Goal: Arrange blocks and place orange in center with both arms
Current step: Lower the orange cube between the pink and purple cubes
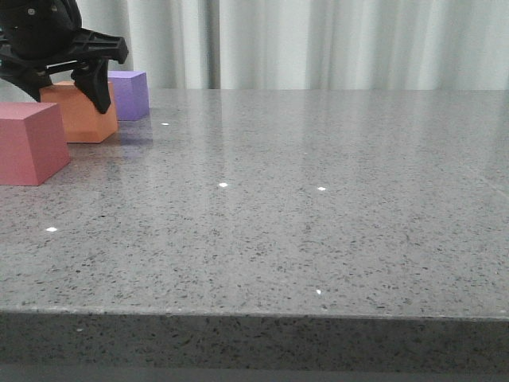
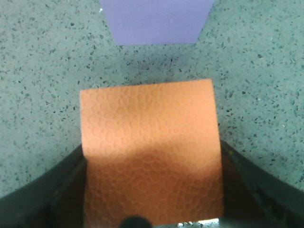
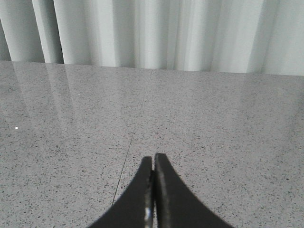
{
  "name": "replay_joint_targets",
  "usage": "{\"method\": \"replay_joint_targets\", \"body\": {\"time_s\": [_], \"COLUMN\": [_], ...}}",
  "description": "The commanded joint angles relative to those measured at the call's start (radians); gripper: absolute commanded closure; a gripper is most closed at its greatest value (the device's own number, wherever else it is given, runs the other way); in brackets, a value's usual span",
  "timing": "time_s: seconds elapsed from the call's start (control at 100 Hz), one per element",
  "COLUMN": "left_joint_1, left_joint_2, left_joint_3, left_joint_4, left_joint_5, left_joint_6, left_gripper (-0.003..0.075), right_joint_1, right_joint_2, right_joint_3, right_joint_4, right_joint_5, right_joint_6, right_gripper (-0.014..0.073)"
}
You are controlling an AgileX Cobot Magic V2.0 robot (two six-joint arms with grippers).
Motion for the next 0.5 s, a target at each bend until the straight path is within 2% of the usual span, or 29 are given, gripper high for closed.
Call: {"method": "replay_joint_targets", "body": {"time_s": [0.0,0.06,0.23,0.3,0.49], "left_joint_1": [0.002,0.002,0.002,0.002,0.002], "left_joint_2": [-0.037,-0.037,-0.037,-0.037,-0.063], "left_joint_3": [-0.014,-0.014,-0.014,-0.014,-0.014], "left_joint_4": [-0.001,-0.001,-0.001,-0.001,-0.001], "left_joint_5": [-0.036,-0.036,-0.036,-0.040,-0.058], "left_joint_6": [0.009,0.009,0.009,0.009,0.009], "left_gripper": [0.0409,0.0354,0.0126,0.0090,0.0088], "right_joint_1": [-0.005,-0.005,-0.005,-0.005,-0.005], "right_joint_2": [0.007,0.007,0.007,0.007,0.007], "right_joint_3": [-0.025,-0.025,-0.025,-0.025,-0.025], "right_joint_4": [-0.013,-0.013,-0.013,-0.013,-0.013], "right_joint_5": [-0.083,-0.083,-0.083,-0.083,-0.083], "right_joint_6": [-0.007,-0.007,-0.007,-0.007,-0.007], "right_gripper": [0.0662,0.0662,0.0662,0.0662,0.0662]}}
